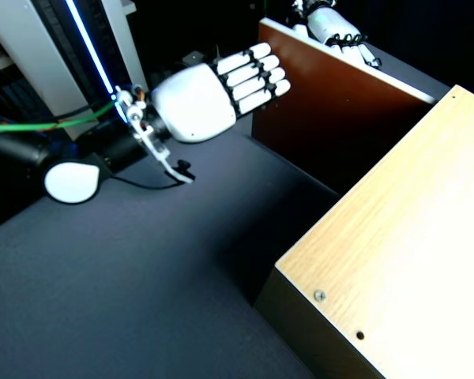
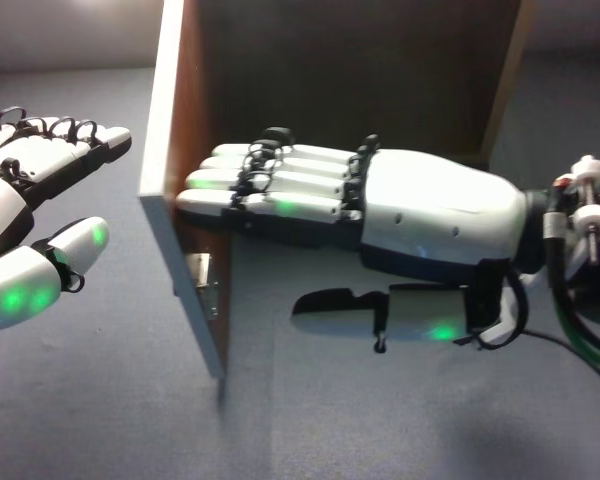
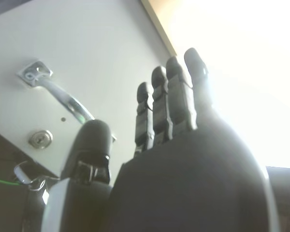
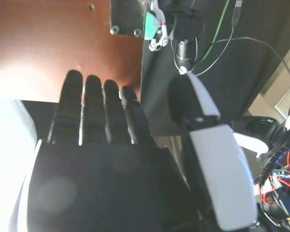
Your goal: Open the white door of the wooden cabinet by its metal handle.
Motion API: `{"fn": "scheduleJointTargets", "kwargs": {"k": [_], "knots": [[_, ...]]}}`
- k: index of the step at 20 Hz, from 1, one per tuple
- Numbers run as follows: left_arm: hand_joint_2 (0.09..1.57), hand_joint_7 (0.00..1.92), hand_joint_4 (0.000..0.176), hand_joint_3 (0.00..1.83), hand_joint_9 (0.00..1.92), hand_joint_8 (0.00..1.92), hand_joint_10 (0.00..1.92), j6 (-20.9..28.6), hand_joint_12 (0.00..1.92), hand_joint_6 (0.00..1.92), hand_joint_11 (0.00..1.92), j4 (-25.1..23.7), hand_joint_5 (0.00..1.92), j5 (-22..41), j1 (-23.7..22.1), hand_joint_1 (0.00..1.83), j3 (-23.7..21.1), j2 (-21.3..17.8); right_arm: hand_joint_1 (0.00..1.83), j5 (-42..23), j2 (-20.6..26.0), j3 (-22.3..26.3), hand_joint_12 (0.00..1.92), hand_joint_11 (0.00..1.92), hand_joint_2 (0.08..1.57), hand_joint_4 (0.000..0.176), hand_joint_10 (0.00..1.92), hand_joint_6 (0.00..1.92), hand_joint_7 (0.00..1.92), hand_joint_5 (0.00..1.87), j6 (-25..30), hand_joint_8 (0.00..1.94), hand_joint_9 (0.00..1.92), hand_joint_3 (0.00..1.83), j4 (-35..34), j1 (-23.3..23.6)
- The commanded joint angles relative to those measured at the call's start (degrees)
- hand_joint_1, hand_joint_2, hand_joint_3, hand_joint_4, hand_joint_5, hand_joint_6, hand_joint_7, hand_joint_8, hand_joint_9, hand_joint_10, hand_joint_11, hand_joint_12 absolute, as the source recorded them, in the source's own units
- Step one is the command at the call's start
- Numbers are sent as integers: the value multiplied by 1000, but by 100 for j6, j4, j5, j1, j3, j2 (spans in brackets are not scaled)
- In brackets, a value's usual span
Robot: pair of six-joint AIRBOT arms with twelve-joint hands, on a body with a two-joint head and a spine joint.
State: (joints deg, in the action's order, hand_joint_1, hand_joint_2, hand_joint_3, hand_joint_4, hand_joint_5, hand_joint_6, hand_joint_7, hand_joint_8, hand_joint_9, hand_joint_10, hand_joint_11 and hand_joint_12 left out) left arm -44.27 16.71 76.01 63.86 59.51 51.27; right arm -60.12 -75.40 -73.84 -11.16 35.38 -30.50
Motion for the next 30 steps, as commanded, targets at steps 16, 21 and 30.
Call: {"fn": "scheduleJointTargets", "kwargs": {"k": [16,21,30], "knots": [[1542,139,0,1,111,4,4,15,399,3,0,-12,185,705,-99,284,43,40,724,-627,-317,-26,0,0,1412,0,0,4,31,49,28,3,0,0,-259,169],[1571,86,0,255,132,22,19,26,701,17,0,25,100,790,-74,265,10,17,724,-487,-21,0,0,0,1412,0,0,3,31,50,28,2,0,0,-358,166],[1493,132,0,0,92,0,1,70,145,0,44,75,154,1110,85,377,-120,-151,239,-805,1441,398,0,0,1475,0,0,0,0,1,-1051,0,0,0,-2049,-641]]}}
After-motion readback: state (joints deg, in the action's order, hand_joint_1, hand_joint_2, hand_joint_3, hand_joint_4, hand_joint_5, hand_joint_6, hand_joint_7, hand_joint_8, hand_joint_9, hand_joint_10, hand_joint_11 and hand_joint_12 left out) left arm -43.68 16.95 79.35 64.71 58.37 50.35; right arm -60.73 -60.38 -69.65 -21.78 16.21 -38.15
